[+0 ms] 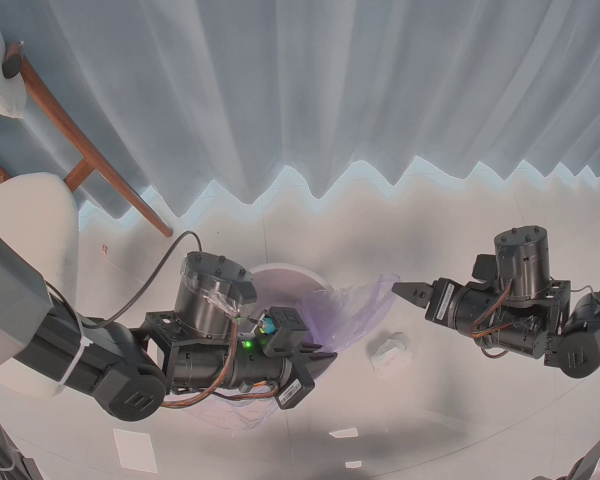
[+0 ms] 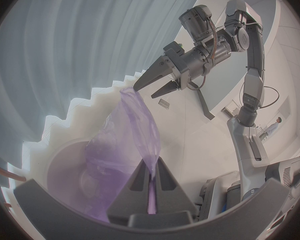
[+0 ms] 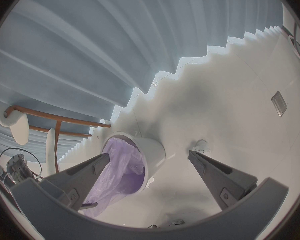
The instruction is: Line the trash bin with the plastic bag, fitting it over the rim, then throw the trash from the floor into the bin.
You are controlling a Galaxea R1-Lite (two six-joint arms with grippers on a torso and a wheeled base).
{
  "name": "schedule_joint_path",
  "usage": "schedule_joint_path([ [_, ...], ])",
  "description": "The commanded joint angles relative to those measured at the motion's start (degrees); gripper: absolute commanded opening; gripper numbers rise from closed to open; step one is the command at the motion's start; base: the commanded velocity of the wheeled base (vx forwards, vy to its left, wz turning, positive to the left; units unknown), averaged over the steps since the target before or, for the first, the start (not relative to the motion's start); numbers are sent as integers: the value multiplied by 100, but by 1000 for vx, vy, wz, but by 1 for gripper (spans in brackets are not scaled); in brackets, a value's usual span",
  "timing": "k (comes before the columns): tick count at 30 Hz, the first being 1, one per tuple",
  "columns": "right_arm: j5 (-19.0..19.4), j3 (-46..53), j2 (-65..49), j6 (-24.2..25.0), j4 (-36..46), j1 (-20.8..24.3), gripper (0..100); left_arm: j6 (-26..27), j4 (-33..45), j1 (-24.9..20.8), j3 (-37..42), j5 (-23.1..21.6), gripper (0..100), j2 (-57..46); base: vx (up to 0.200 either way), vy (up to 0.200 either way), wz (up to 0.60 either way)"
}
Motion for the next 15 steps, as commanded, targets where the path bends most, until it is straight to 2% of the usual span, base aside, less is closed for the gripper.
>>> schedule_joint_path([
  [1, 19, -239, 117, -68, -137, 13, 100, 1, 0, -6, 4, 3, 0, 41, 0, 0, 0],
  [15, 10, -292, 346, -226, -84, -13, 100, -51, 0, -23, -5, 12, 0, 23, 0, 0, 0],
])
